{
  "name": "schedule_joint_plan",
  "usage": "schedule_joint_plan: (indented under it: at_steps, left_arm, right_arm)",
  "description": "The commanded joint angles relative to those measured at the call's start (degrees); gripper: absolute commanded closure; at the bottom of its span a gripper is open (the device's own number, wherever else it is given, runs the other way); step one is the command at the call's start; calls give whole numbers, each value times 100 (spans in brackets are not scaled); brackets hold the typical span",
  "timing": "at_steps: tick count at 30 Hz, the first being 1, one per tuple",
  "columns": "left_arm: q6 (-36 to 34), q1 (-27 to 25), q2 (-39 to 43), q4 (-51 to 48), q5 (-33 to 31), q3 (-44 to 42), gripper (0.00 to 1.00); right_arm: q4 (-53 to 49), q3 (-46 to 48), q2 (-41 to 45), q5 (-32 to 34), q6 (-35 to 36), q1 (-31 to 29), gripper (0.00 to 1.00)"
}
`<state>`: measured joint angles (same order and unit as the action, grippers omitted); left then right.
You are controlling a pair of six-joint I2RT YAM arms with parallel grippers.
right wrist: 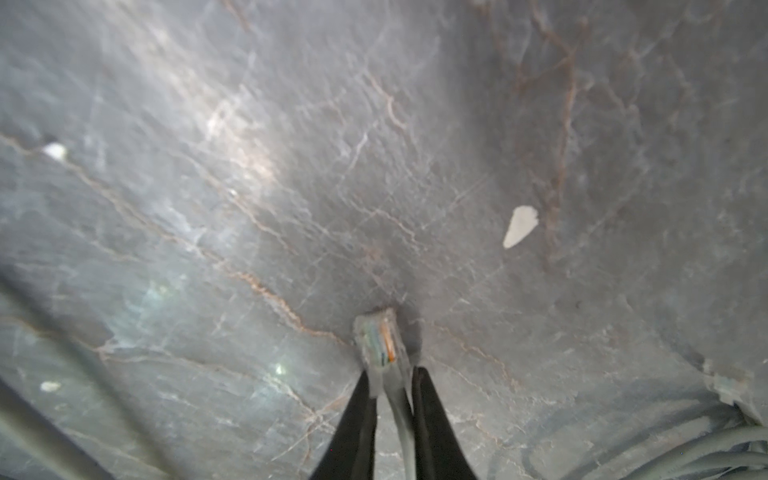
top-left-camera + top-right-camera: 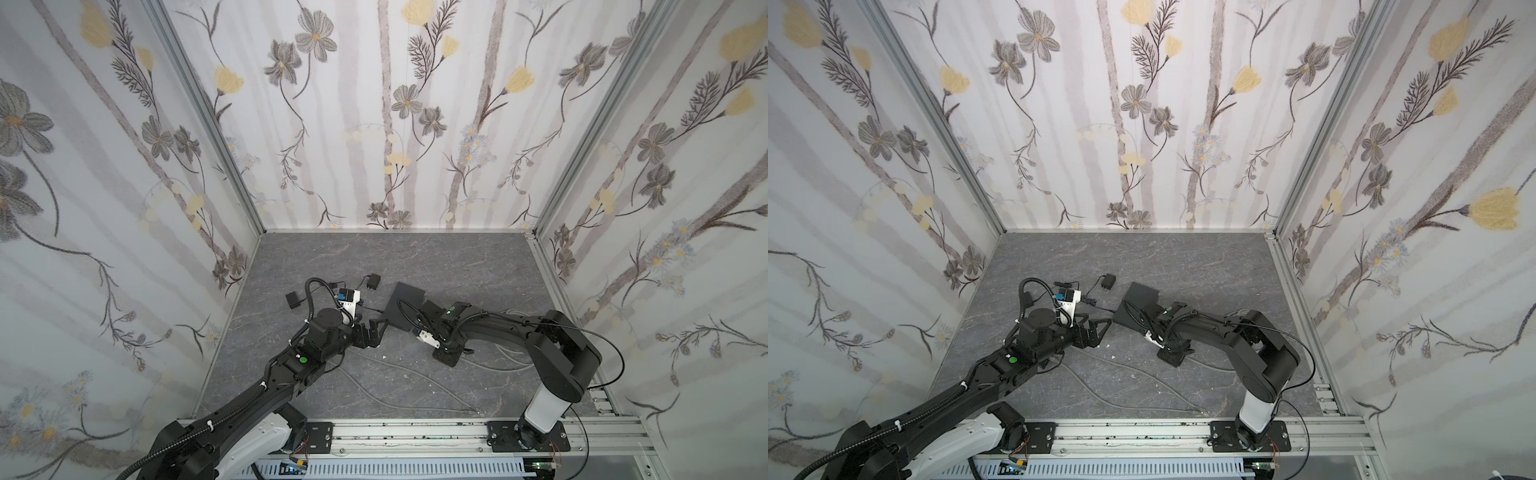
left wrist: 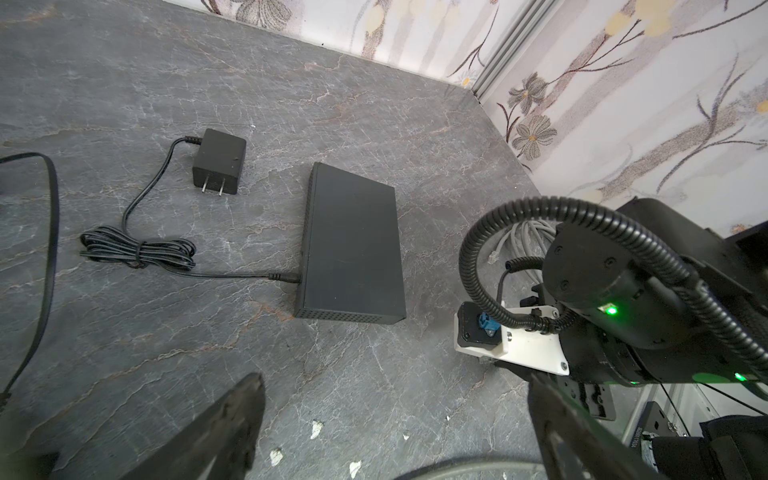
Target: Insert the plug into the switch port
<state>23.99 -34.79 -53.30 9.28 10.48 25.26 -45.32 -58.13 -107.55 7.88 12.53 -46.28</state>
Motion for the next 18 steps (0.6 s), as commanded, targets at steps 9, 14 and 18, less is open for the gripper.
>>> schedule_joint_plan:
  at_steps: [9, 14, 18]
  left_arm:
    - [-21, 21, -76, 103, -198, -5, 0]
    - [25, 41, -266, 54, -306, 93, 0]
    - [-46, 39, -448, 243, -132, 146, 0]
  right_arm:
    - [969, 58, 499, -435, 22, 46, 100]
    - [1630, 101, 1170, -1434, 335, 264, 100]
    - [2027, 270, 1826, -2289, 669, 458, 100]
